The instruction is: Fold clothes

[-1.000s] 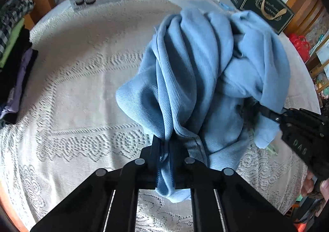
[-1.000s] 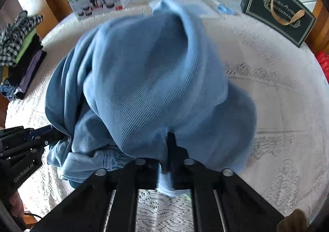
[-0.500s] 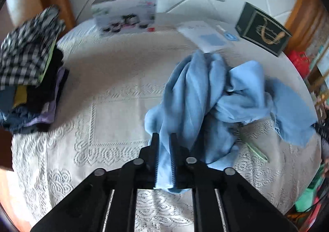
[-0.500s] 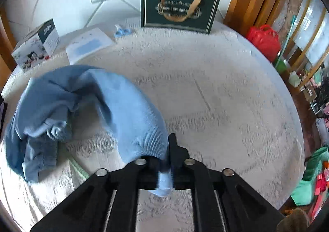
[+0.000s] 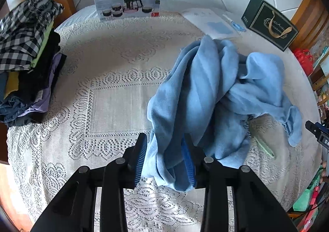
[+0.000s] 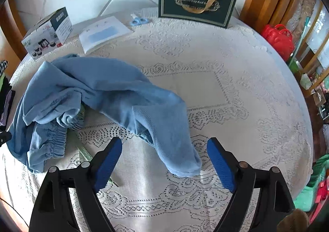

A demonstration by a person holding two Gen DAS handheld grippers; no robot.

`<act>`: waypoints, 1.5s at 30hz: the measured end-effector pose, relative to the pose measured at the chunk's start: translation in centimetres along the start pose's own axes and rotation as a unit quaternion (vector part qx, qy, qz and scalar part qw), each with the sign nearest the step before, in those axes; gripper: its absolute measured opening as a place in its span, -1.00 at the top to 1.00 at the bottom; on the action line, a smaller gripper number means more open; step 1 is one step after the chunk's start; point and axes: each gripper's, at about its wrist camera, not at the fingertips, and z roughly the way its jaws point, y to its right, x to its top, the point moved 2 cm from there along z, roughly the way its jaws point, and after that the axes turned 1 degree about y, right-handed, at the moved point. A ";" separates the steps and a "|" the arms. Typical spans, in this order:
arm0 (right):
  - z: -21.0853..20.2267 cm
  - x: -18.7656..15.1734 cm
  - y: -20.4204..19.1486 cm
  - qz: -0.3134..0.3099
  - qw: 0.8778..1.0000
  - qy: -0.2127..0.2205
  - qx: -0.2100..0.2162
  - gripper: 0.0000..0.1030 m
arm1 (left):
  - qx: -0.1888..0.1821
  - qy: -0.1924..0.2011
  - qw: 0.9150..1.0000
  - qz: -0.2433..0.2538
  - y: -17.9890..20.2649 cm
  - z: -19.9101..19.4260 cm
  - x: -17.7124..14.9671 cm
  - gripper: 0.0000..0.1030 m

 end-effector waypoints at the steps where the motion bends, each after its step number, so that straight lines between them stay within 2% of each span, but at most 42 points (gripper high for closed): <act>1: 0.3 0.0 -0.4 -0.002 1.000 -0.003 0.011 -0.64 | 0.003 -0.002 1.000 0.000 0.0 0.4 0.1 0.32; 9: 3.7 0.2 -7.0 -0.033 0.992 -0.037 0.115 -0.63 | 0.004 -0.019 1.000 -0.004 -0.4 3.0 0.5 0.32; 17: 8.1 1.4 -11.9 -0.038 0.983 -0.048 0.170 -0.64 | -0.003 -0.029 1.000 0.007 0.2 4.9 0.5 0.32; 19: 9.1 1.6 -12.5 -0.033 0.982 -0.049 0.177 -0.60 | 0.001 -0.031 0.999 0.011 0.4 5.3 0.4 0.38; 20: 9.4 1.8 -12.9 -0.035 0.982 -0.048 0.182 -0.07 | 0.005 -0.032 0.999 0.011 0.4 5.5 0.4 0.75; 21: 9.8 1.9 -13.2 -0.036 0.981 -0.048 0.186 0.40 | 0.011 -0.035 0.999 0.009 0.3 5.7 0.4 0.88; 22: 9.9 2.1 -13.5 -0.044 0.982 -0.048 0.175 0.67 | 0.016 -0.037 0.999 0.005 0.2 5.8 0.4 0.88; 24: 9.2 2.4 -13.2 -0.058 0.987 -0.039 0.142 0.71 | 0.023 -0.033 0.999 -0.007 -0.3 5.3 0.5 0.91; 29: 2.9 3.0 -6.9 -0.042 0.995 0.018 0.085 0.73 | 0.027 -0.010 0.999 -0.025 -1.7 2.1 0.2 0.91; 31: -0.5 2.5 -3.5 -0.033 0.997 0.044 0.045 0.73 | 0.009 -0.010 0.999 -0.030 -1.5 0.6 -0.3 0.91; 33: -3.5 1.6 -0.1 -0.011 0.998 0.058 0.018 0.73 | 0.008 -0.007 1.000 -0.019 -1.0 -0.7 -1.0 0.91; 36: -7.7 -0.5 6.2 0.024 0.996 0.068 -0.061 0.73 | -0.024 -0.021 0.999 -0.009 -0.1 -1.2 -1.8 0.79; 37: -8.6 -1.4 8.6 0.042 0.993 0.063 -0.085 0.73 | -0.036 -0.026 0.999 -0.004 0.3 -1.3 -2.0 0.75; 38: -9.4 -2.4 11.2 0.064 0.991 0.055 -0.108 0.73 | -0.043 -0.026 0.999 0.002 0.9 -1.4 -2.1 0.60; 39: -9.9 -3.7 13.8 0.088 0.987 0.043 -0.129 0.73 | -0.047 -0.023 0.999 0.008 1.5 -1.4 -2.1 0.36; 40: -9.9 -4.9 15.8 0.107 0.983 0.030 -0.144 0.73 | -0.052 -0.020 0.998 0.013 2.1 -1.5 -2.0 0.26; 41: -9.8 -6.1 17.5 0.123 0.980 0.018 -0.156 0.73 | -0.055 -0.018 0.998 0.016 2.7 -1.6 -1.9 0.20; 45: -8.9 -10.3 23.6 0.170 0.966 -0.024 -0.196 0.73 | -0.046 0.001 0.999 0.013 4.0 -1.1 0.1 0.20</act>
